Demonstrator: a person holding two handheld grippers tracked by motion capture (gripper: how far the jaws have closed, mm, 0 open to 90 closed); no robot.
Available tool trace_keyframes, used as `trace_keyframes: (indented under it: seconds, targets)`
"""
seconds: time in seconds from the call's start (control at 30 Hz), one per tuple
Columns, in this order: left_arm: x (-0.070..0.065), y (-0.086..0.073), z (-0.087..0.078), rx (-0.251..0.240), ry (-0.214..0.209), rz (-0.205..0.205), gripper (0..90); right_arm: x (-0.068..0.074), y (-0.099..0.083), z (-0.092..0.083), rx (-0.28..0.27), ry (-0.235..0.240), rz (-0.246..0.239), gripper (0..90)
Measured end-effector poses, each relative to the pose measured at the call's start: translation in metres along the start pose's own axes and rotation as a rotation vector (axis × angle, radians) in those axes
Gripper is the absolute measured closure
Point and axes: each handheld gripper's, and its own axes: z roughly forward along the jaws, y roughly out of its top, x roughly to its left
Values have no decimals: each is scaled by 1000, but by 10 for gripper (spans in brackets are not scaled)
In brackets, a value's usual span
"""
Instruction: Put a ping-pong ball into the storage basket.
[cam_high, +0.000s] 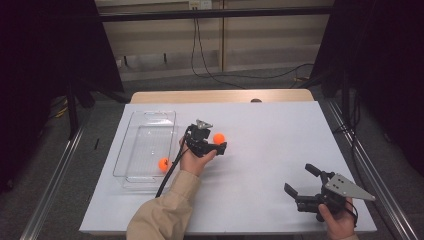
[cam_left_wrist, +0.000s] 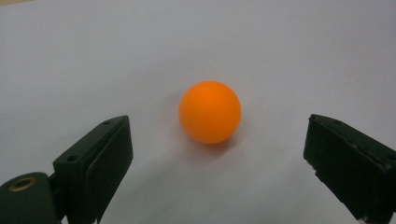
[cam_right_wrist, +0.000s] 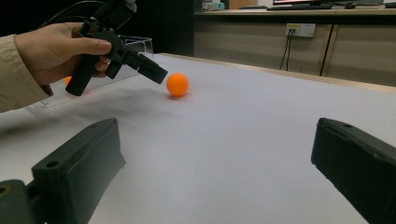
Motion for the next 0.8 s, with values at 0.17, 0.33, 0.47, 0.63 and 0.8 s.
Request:
trace_keyframes:
  seconds: [0.17, 0.33, 0.47, 0.63, 0.8]
  targets:
    - [-1, 2, 2, -1, 6, -1, 81, 0, 0, 0, 0, 0, 2, 12]
    - [-1, 2, 5, 9, 6, -3, 81, 0, 0, 0, 0, -1, 1, 13]
    - [-1, 3, 7, 6, 7, -5, 81, 0, 0, 0, 0, 0, 2, 12]
    - [-1, 4, 10, 8, 8, -4, 83, -1, 0, 0, -1, 0, 3, 12]
    - [0, 4, 13, 7, 10, -2, 92, 0, 0, 0, -1, 0, 3, 12]
